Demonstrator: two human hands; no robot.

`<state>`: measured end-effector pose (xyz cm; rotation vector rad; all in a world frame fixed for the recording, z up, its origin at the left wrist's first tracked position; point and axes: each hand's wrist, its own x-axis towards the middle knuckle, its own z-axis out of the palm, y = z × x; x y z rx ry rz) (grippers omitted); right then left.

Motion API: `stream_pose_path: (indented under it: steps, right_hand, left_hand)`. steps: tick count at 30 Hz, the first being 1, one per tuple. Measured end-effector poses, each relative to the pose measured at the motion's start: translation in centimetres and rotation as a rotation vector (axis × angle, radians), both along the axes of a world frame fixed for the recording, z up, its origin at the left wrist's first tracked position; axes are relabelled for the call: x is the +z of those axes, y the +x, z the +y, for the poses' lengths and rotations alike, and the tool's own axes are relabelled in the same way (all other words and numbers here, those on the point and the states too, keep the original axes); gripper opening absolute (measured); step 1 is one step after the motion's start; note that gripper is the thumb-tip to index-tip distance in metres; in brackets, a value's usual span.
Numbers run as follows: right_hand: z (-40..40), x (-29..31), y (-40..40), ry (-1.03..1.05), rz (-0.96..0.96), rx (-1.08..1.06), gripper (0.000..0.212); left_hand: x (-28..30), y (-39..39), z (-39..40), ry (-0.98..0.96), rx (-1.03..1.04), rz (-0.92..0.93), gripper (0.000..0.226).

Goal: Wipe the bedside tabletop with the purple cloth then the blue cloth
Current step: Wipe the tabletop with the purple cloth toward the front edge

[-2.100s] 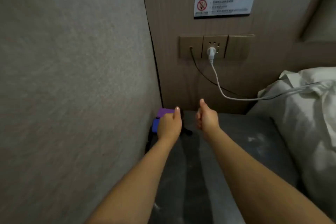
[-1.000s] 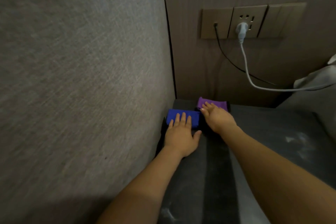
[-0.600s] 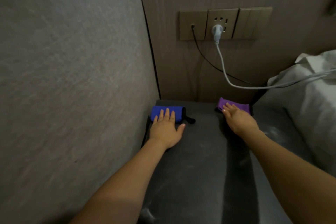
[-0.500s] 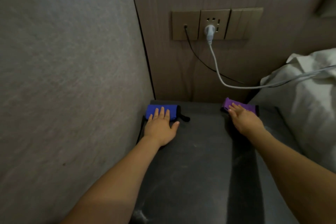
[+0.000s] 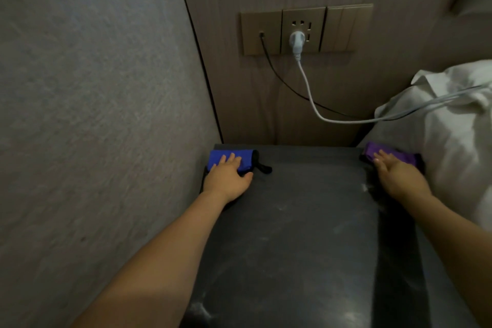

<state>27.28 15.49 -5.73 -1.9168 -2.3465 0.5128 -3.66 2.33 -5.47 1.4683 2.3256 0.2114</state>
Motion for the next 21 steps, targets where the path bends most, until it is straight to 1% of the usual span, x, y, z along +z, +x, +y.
stream_pose_path:
  steps: [3,6,8,12,14,15,17,21]
  right_hand:
    - [-0.2,-0.4,0.3,0.018,0.023,-0.03,0.043]
    - [-0.7,-0.3,-0.2,0.014,0.026,-0.05,0.044]
    - [-1.0,-0.1,-0.7,-0.004,-0.005,-0.063,0.045]
    - [-2.1,0.6,-2.5,-0.019,-0.017,-0.047,0.046]
    - [-3.0,0.2,-4.1,0.002,-0.006,0.005,0.046]
    - [-3.5,-0.1,-5.1,0.019,-0.013,0.041,0.046]
    - [-4.2,-0.6,-7.1,0.033,-0.039,0.127,0.046]
    - [-6.1,-0.9,-12.3,0.036,-0.002,0.247,0.048]
  left_hand:
    - [0.0,-0.5,0.2,0.033,0.044,-0.044,0.068]
    - [-0.3,-0.2,0.3,0.082,0.071,0.012,0.07]
    - [-0.3,0.0,0.5,0.097,0.069,0.093,0.064]
    - [0.4,-0.2,1.1,0.071,-0.037,0.379,0.041]
    - [0.6,-0.4,1.5,0.063,-0.082,0.449,0.035]
    - [0.7,-0.6,1.6,0.071,-0.084,0.451,0.033]
    - [1.0,-1.2,2.0,0.123,-0.037,0.396,0.031]
    - [1.8,-2.8,2.1,0.241,0.09,0.149,0.023]
